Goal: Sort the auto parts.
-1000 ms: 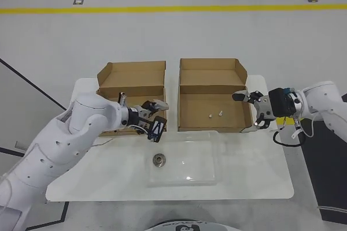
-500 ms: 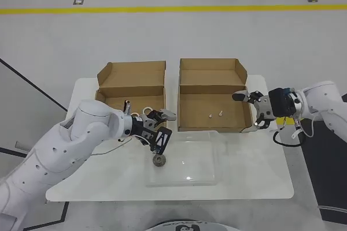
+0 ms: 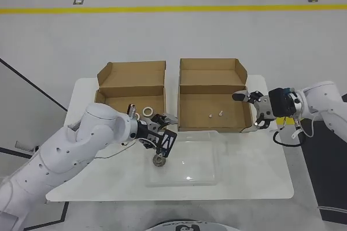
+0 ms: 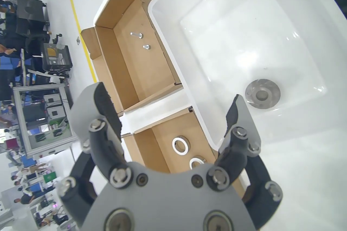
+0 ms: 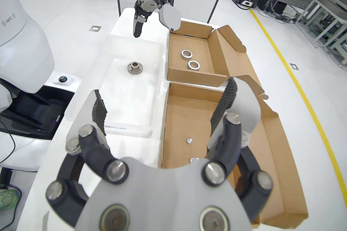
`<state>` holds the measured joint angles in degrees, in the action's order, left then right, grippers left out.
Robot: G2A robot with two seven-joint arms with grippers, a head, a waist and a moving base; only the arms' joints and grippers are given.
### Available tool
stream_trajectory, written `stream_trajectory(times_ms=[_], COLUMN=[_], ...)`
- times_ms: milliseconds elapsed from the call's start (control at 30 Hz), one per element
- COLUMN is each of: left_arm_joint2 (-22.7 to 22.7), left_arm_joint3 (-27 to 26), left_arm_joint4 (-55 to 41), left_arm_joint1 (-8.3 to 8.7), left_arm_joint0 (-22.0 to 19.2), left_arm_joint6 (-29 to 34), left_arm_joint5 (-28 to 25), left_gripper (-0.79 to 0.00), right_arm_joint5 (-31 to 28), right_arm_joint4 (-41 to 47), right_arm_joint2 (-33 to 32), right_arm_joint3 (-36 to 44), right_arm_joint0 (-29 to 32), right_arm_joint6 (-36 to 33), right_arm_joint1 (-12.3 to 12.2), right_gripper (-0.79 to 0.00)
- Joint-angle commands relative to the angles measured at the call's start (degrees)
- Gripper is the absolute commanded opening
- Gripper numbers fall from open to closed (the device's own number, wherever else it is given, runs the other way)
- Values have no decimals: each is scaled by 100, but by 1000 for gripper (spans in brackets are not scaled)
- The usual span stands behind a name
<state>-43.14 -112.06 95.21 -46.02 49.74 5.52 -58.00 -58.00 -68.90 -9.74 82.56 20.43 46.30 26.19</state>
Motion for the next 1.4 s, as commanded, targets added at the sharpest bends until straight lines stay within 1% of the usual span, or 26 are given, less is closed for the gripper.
stream_trajectory(times_ms=[0, 33, 67, 133, 200, 300, 400, 533, 633, 1000, 1067, 1200, 1367], left_arm_joint2=[263, 387, 505, 759, 1022, 1333, 1613, 1982, 2246, 2246, 2256, 2237, 2283], left_arm_joint3=[-12, -29, 96, 98, 259, 351, 523, 728, 772, 772, 776, 364, -111], left_arm_joint4=[-635, -1017, -1465, -2232, -3006, -3998, -4682, -5105, -5131, -5131, -5095, -4928, -4685], left_arm_joint1=[-20, -40, -59, -119, -186, -313, -436, -549, -584, -584, -581, -525, -413], left_arm_joint0=[-202, -319, -427, -716, -978, -1344, -1590, -1882, -2118, -2118, -2048, -1759, -1478], left_arm_joint6=[660, 915, 1251, 2001, 2783, 3577, 4060, 4253, 4267, 4267, 4219, 4012, 4462], left_arm_joint5=[0, 0, 0, 0, 0, 0, 23, 176, 190, 190, 262, 376, 608], left_gripper=[0, 0, 0, 0, 0, 0, 0, 0, 0, 0, 0, 0, 0], right_arm_joint5=[0, 0, 0, 0, 0, 0, 0, 0, 0, 0, 0, 0, 0], right_arm_joint4=[0, 0, 0, 0, 0, 0, 0, 0, 0, 0, 0, 0, 0], right_arm_joint2=[0, 0, 0, 0, 0, 0, 0, 0, 0, 0, 0, 0, 0], right_arm_joint3=[0, 0, 0, 0, 0, 0, 0, 0, 0, 0, 0, 0, 0], right_arm_joint0=[0, 0, 0, 0, 0, 0, 0, 0, 0, 0, 0, 0, 0], right_arm_joint6=[0, 0, 0, 0, 0, 0, 0, 0, 0, 0, 0, 0, 0], right_arm_joint1=[0, 0, 0, 0, 0, 0, 0, 0, 0, 0, 0, 0, 0], right_gripper=[0, 0, 0, 0, 0, 0, 0, 0, 0, 0, 0, 0, 0])
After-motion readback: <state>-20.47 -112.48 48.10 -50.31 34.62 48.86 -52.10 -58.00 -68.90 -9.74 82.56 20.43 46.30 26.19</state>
